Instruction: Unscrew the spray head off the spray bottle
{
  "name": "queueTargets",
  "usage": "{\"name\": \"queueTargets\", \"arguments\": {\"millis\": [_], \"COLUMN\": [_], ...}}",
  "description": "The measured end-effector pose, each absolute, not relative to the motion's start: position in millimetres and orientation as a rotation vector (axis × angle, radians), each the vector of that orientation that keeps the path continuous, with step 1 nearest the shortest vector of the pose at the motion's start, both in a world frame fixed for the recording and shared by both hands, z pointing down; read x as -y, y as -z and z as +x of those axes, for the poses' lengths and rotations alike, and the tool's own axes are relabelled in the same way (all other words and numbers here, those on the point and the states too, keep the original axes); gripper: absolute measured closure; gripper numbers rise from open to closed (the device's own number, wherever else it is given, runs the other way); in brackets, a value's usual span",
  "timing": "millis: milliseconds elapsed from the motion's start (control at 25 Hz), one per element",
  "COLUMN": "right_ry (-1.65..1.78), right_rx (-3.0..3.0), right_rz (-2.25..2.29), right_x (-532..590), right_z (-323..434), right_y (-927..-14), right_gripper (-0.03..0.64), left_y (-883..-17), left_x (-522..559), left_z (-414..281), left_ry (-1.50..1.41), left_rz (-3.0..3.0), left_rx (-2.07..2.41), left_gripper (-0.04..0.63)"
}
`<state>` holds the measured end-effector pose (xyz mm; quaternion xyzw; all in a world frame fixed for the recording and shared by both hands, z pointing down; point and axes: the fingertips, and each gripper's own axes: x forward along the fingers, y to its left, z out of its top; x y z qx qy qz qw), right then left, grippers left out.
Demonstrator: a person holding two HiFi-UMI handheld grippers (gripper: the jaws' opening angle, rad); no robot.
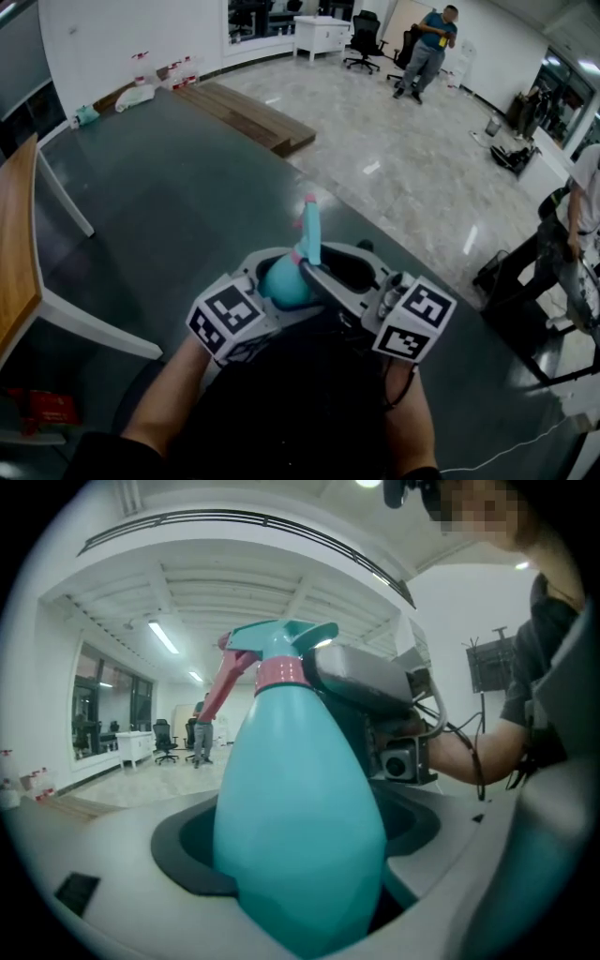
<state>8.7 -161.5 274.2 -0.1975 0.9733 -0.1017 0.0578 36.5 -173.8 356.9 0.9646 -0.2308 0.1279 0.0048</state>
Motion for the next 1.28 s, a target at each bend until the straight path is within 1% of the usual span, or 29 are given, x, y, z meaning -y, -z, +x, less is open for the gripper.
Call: {"name": "queueTargets", "arguments": {"millis": [240,400,480,560,760,960,1200,1240,1280], "right_ry": [0.285,0.242,0.221,0.208,0.242,0.245,0.252,0.258,0.263], "right_rx": [-2.966,-2.970,-2.966,-2.959,-2.923,-2.905,-2.922,-2.919,-2.916], "right_rz": [-0.334,-0.213,-0.259,-0.356,-0.510,-0.683,-0.855,-0.868,-0.878], "right_x": [148,140,142,149,159,166,175,176,177], "right_z": [10,11,11,13,18,8,-2,-2,-2], "right_y": [-272,-269,-268,-268,-268,-269,-276,-276,-276], "right_gripper": [0.488,0.480,0.467,0.426,0.425,0.426,0.430,0.442,0.482], "left_y": [-353,-350,-348,-348,-350,-354,-359,-360,-361], "left_x": [151,141,142,148,172,193,199,199,199], "left_z": [41,43,42,40,33,21,22,22,23], "left_ry": [-0.344,-0.323,-0.310,-0.297,-0.330,-0.380,-0.452,-0.461,-0.466], "left_rz": [3.055,3.083,3.086,3.076,3.038,2.962,2.941,2.939,2.938], "left_rx": [0.466,0.381,0.401,0.463,0.698,0.927,1.054,1.063,1.067], "left_gripper": [0.169,0.169,0.169,0.169,0.169,0.169,0.169,0.169,0.169]}}
